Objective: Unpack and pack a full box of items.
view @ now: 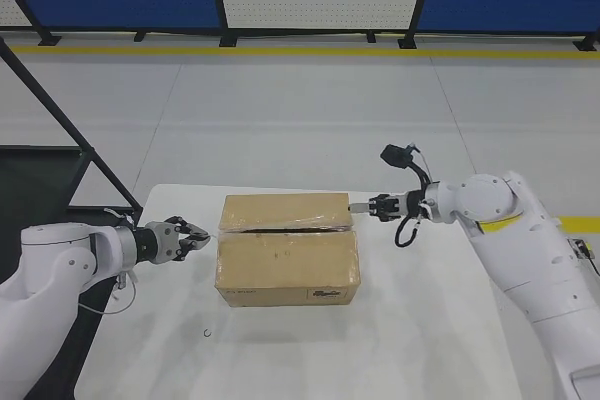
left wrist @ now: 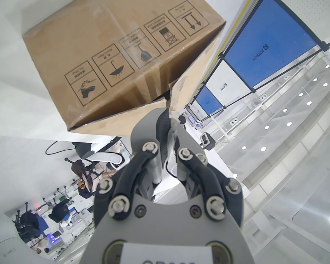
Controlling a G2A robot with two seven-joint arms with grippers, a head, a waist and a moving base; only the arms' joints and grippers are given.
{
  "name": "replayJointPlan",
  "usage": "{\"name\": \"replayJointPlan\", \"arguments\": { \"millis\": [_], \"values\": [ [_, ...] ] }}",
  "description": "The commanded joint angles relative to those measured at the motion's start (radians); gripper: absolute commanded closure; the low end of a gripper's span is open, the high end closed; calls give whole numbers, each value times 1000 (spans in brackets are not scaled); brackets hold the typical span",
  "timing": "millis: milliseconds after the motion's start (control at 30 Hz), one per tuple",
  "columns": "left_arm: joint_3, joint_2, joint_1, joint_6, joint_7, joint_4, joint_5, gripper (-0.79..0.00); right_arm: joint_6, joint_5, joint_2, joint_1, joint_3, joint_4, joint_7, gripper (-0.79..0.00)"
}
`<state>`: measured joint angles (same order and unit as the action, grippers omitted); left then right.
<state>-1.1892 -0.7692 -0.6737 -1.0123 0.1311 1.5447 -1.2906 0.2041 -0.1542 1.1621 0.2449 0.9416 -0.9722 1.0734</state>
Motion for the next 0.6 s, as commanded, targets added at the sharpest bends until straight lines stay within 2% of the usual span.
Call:
{"name": "replayJointPlan", "arguments": {
  "millis": [0,167,433,567],
  "values": [
    [2,1,1,0,1,0,-5,0,34,-1,-6,17,21,-37,-55,-785],
    [11,7,5,0,33,-5,-33,0,95,31,-23,86,77,-149,-116,-785],
    [41,31,12,0,79,-11,-50,0,210,134,-36,153,94,-249,-7,-785],
    [63,44,19,0,116,-12,-56,0,265,123,-33,158,82,-264,-48,-785]
  ]
}}
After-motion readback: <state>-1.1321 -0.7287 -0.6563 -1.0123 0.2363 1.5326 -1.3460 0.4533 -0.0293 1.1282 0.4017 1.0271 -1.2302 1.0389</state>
